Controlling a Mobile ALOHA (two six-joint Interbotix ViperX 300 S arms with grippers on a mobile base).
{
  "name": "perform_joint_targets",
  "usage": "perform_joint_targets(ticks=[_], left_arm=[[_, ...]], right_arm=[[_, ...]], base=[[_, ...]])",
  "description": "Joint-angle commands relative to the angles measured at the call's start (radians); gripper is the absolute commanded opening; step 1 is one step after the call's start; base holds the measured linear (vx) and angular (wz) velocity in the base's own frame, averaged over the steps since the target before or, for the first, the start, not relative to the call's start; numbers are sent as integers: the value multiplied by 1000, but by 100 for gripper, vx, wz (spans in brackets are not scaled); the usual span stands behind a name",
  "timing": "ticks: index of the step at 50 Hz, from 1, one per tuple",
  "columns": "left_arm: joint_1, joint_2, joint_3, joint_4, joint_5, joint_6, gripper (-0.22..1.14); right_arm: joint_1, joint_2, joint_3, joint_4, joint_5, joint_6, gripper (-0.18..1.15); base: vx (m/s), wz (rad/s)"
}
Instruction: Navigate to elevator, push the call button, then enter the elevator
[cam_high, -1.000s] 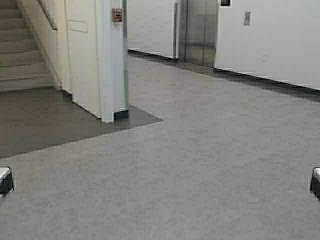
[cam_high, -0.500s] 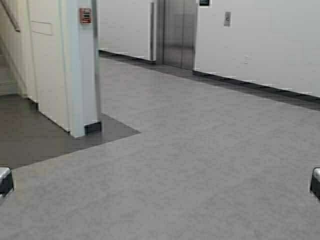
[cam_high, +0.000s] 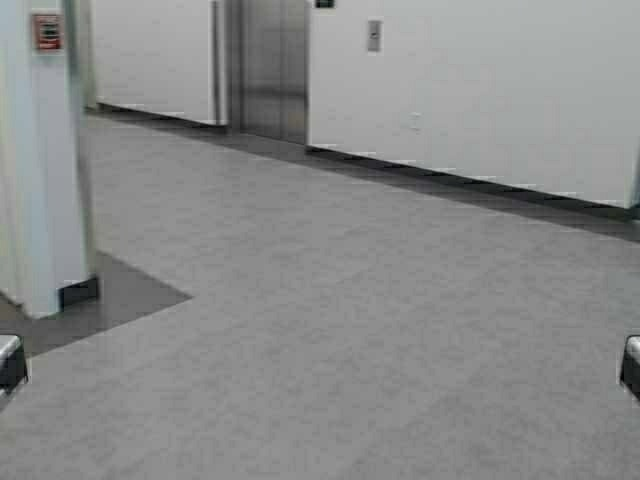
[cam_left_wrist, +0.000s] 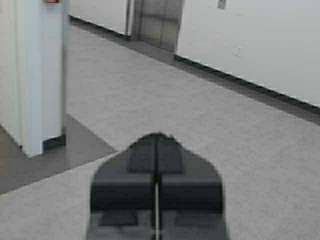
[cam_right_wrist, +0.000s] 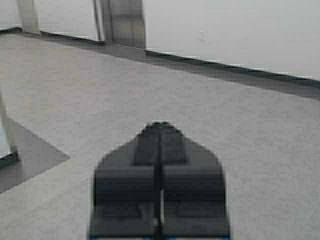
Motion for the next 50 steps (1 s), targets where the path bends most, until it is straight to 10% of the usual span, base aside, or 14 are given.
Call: perform_joint_targets(ticks=[1,50], left_arm=[[2,3,-2,-2,-8,-3,3],[-17,-44,14,0,-9,3,3]], right_arm=[[3,21,-34,-14,-5,25,4],[3,38,-34,-114,-40,100,4]], base=[[70,-15],[71,-11]])
